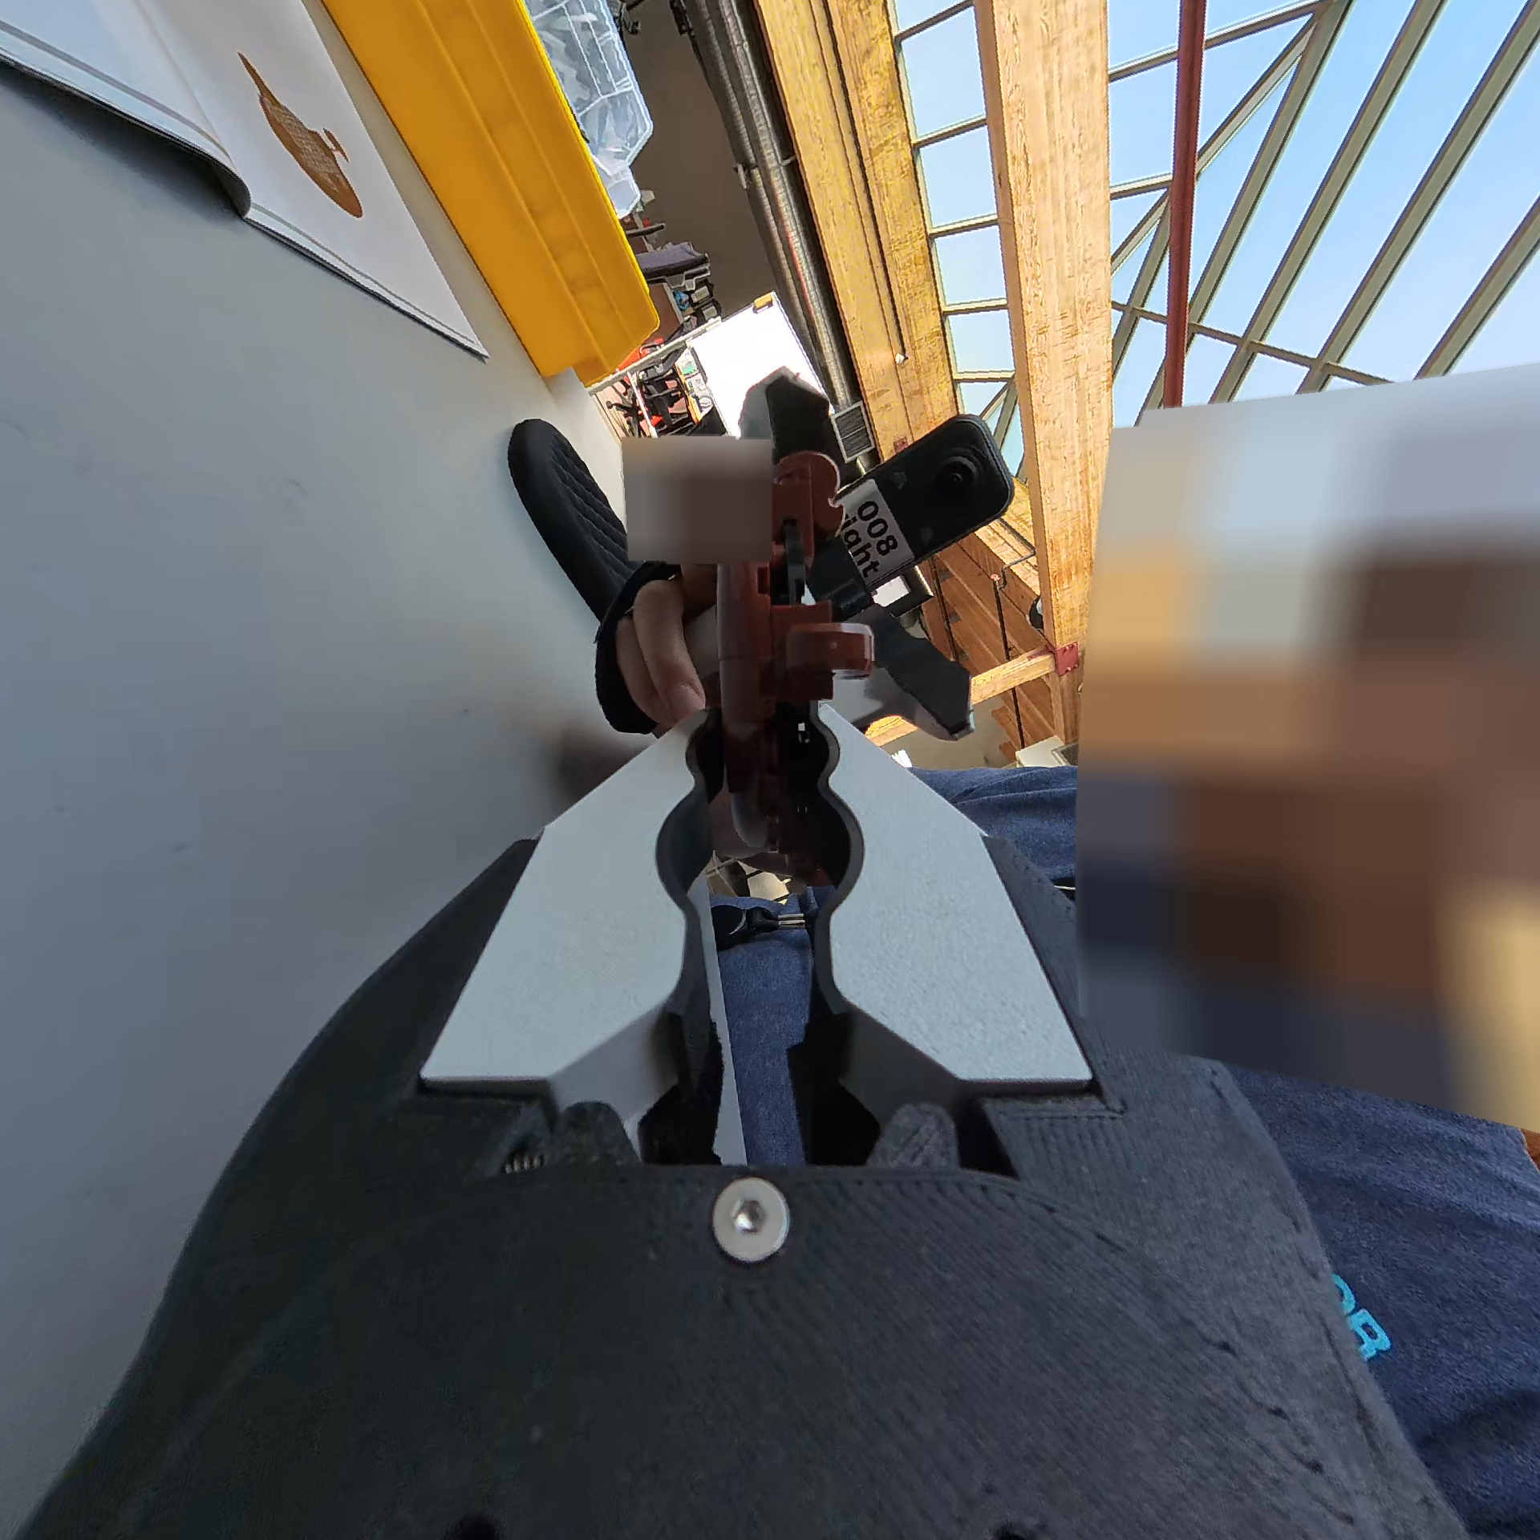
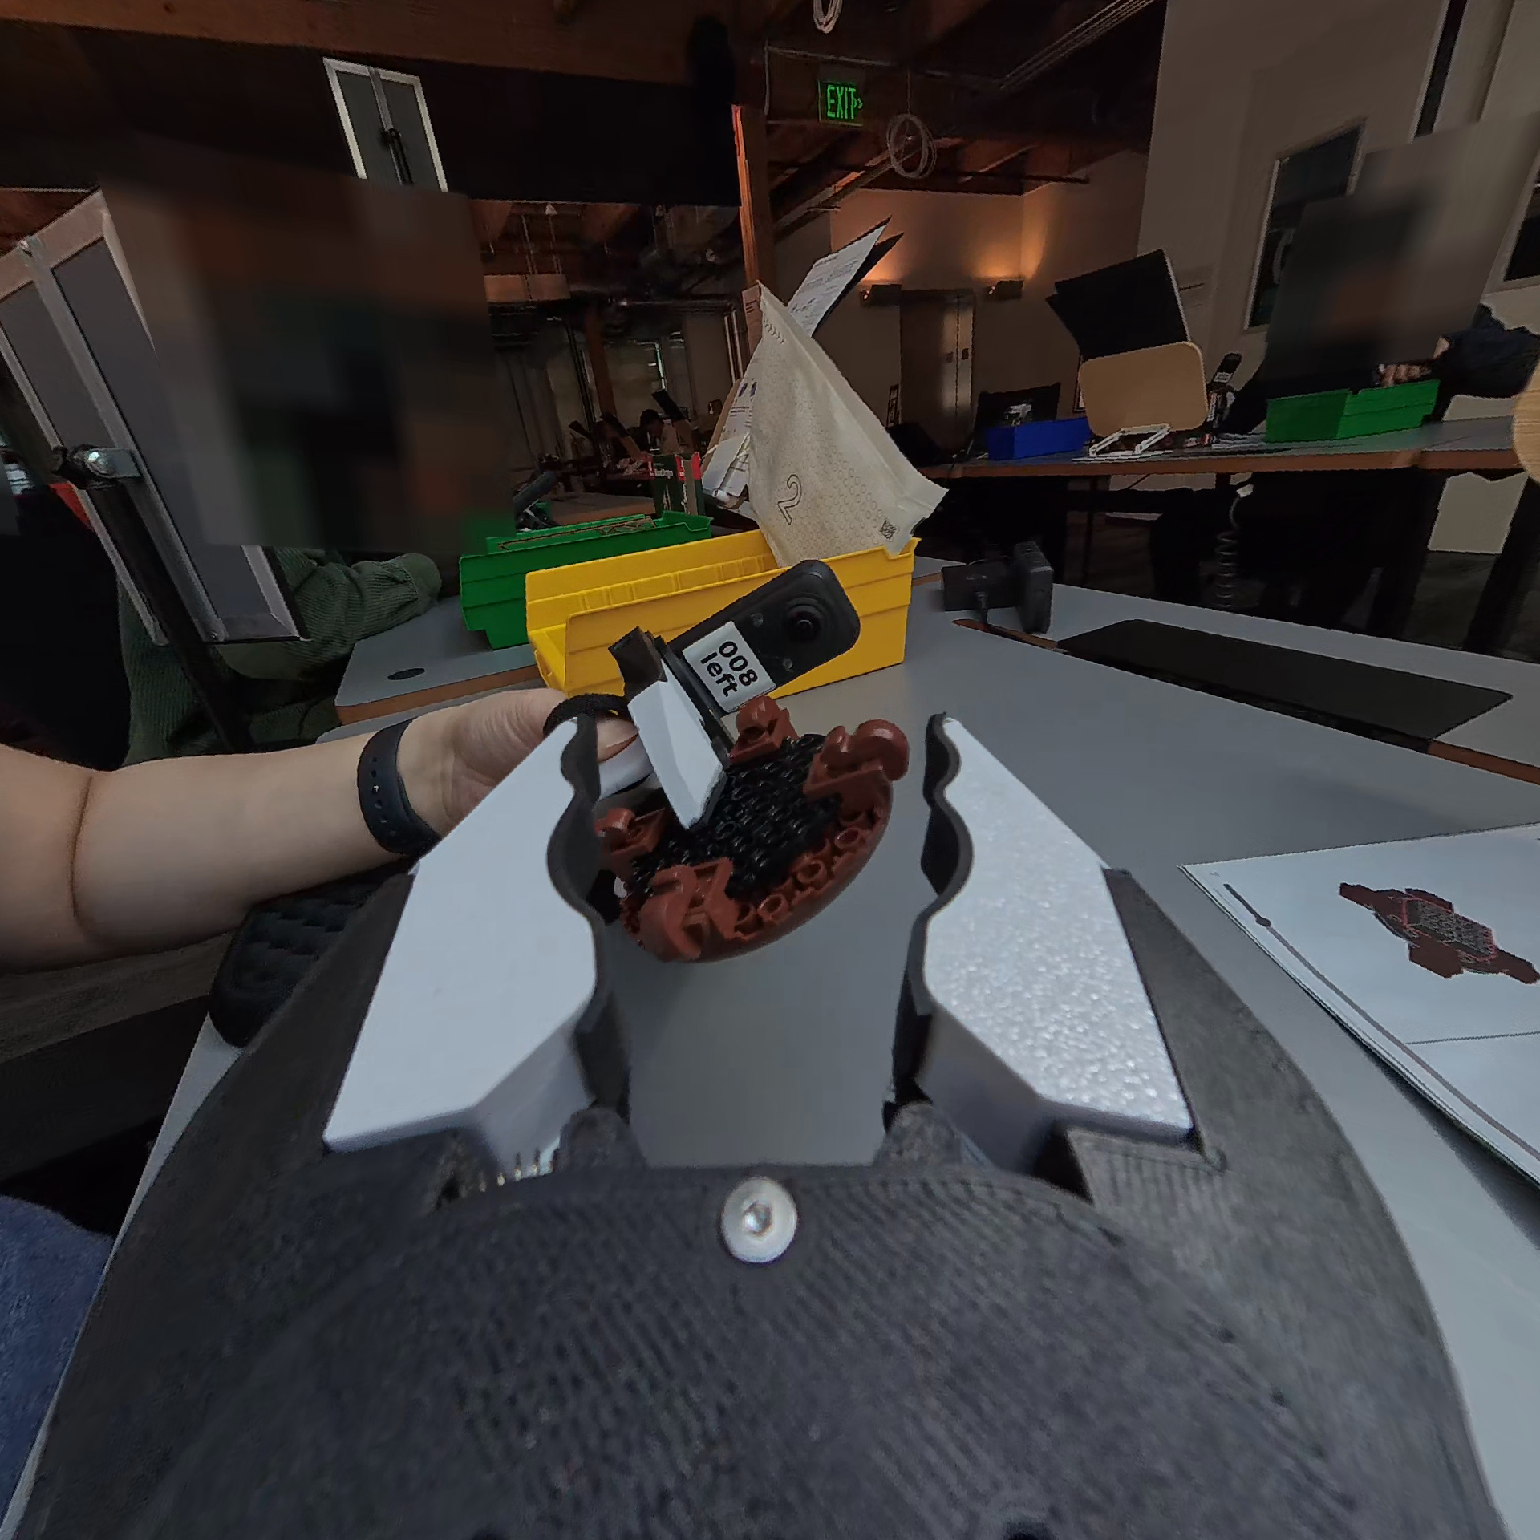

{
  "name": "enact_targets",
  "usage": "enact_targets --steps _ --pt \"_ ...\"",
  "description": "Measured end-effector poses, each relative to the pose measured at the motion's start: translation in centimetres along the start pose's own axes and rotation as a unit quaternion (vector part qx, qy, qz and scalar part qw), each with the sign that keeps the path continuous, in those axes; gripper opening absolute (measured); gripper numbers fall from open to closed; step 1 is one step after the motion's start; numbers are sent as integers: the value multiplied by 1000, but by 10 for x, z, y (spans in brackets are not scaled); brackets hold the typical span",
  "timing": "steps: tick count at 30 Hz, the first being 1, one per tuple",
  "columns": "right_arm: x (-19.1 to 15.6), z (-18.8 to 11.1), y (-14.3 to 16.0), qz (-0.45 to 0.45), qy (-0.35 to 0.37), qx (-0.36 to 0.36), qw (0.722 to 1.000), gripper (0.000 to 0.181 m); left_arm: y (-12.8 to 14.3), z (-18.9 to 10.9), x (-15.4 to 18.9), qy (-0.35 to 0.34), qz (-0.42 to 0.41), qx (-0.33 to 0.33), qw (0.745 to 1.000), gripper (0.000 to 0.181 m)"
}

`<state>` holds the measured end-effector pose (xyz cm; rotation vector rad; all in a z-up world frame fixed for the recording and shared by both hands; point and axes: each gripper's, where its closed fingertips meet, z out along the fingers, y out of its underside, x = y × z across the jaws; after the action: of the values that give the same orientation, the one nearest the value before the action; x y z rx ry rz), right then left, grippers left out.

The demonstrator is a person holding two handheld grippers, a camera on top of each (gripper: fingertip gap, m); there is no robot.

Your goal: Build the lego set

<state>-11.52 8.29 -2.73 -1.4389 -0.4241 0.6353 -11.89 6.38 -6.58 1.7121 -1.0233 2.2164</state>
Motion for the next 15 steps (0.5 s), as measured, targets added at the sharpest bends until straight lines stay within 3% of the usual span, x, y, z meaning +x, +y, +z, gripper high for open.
enact_targets --steps 10,15 --pt "1 2 7 -3 5 -22 1000 75 1 0 -4 -13 0 -1 1000 17" --pt "11 -10 -19 -82 65 31 994 104 -21 -10 -3 1 -28 78 997 17"
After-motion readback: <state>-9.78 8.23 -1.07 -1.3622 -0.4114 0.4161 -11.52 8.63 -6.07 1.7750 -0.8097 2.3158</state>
